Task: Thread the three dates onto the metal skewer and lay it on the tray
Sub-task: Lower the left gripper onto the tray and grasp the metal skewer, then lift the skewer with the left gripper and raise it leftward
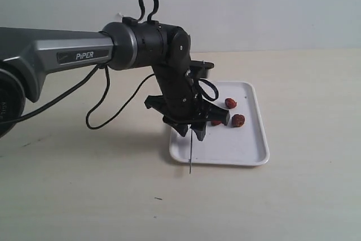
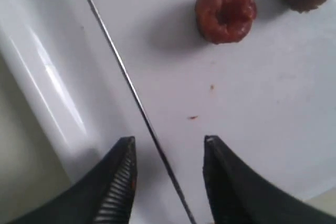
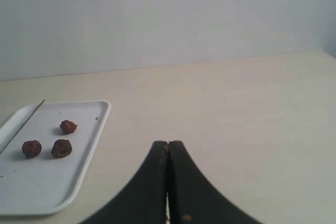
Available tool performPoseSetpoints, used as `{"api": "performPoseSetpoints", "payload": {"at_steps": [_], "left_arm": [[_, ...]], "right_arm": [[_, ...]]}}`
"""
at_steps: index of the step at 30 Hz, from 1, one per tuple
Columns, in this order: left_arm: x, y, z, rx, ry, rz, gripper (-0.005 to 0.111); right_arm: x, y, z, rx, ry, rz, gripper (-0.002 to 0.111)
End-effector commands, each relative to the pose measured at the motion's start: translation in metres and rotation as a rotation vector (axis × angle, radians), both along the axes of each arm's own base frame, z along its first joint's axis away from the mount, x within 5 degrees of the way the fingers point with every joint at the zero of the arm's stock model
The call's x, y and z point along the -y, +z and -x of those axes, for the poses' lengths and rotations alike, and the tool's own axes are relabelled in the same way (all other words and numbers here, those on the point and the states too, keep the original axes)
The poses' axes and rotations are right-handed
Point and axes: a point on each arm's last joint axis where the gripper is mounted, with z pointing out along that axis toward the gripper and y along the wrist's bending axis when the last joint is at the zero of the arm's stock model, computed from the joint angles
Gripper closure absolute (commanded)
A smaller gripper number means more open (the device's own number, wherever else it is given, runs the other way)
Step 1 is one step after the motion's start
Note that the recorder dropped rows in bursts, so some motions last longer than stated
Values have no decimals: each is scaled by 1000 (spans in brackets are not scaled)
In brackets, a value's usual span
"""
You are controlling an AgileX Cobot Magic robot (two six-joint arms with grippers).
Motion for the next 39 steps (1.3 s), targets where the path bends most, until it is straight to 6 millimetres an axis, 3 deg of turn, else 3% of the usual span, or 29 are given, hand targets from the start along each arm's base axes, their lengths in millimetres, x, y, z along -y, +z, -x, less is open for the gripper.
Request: {"api": "performPoseSetpoints", "payload": {"at_steps": [1,9,15,21,24,27,29,33,39], "left_arm": [[2,-9,0,-19,35,-4,65],[1,-12,2,-60,106,-16,69],[0,-12,1,-65,123,-9,99],[-13,-11,-12,-72,184,4,100],[-30,7,-29,-54,251,50,100],[-46,38,-38,46,114,66,100],[-49,59,-36,107,-21,56,100],[-55,90,-29,195,-120,60,104],[-59,92,-22,184,-206,31,107]], "right_arm": [[0,-1,0,1,-4,6,108],[0,-1,0,1,-4,6,108],[0,-1,0,1,-4,6,108],[0,-1,0,1,-4,6,108],[0,-1,0,1,-4,6,108],[0,-1,0,1,-4,6,108],[0,-1,0,1,-4,6,108],[0,-1,0,1,-4,6,108],[0,-1,0,1,-4,6,108]]}}
